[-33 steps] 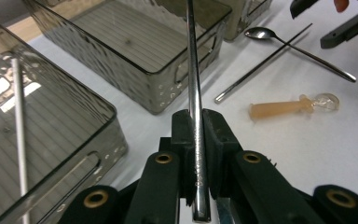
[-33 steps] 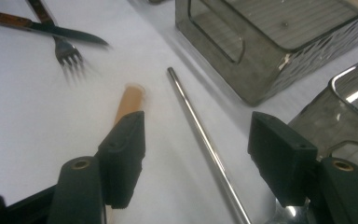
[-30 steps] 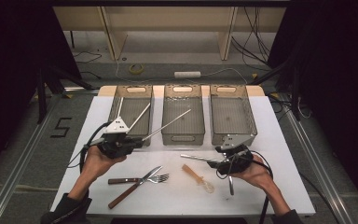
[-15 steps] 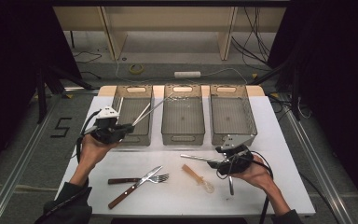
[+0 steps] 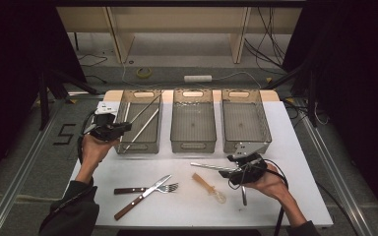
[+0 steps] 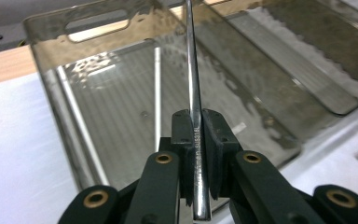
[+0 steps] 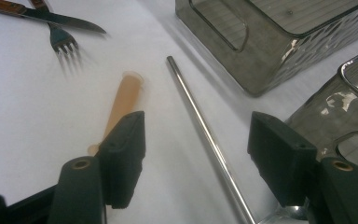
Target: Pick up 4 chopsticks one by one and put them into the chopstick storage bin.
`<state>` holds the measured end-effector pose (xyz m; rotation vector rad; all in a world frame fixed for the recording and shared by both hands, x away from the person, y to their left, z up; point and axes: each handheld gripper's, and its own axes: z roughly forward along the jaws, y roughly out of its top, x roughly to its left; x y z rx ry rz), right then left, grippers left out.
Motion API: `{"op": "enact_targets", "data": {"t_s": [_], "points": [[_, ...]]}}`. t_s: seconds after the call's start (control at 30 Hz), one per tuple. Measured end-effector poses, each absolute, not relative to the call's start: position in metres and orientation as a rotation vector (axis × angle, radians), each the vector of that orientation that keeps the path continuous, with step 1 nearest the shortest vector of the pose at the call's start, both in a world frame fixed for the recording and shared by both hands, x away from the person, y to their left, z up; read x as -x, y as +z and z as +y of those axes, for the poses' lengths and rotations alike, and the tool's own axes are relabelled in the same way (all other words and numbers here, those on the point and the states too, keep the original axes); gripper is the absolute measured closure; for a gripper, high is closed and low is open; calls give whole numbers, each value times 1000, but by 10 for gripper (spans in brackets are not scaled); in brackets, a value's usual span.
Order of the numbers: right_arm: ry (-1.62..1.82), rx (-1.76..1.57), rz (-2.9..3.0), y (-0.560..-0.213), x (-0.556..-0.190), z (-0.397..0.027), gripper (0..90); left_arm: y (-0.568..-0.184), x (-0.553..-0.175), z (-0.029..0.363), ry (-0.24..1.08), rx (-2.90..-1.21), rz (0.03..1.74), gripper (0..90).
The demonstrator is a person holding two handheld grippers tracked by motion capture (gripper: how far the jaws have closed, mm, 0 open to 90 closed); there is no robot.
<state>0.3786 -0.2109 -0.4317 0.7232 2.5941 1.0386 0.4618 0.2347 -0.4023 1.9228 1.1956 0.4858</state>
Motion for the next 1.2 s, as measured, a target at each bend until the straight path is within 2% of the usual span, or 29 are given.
{"op": "enact_targets", "data": {"t_s": [0.8,1.03,1.2], "points": [[1037,-719,2600,-432,-379,-210,379,-425,-481,244,499,-1938,1332,817],[1041,-715,2599,-432,-379,-210,379,-414,-476,238,459,-1916,1277,545],[1041,-715,2601,-431,-379,-211,379,-406,-469,233,410,-1891,1216,423]]}}
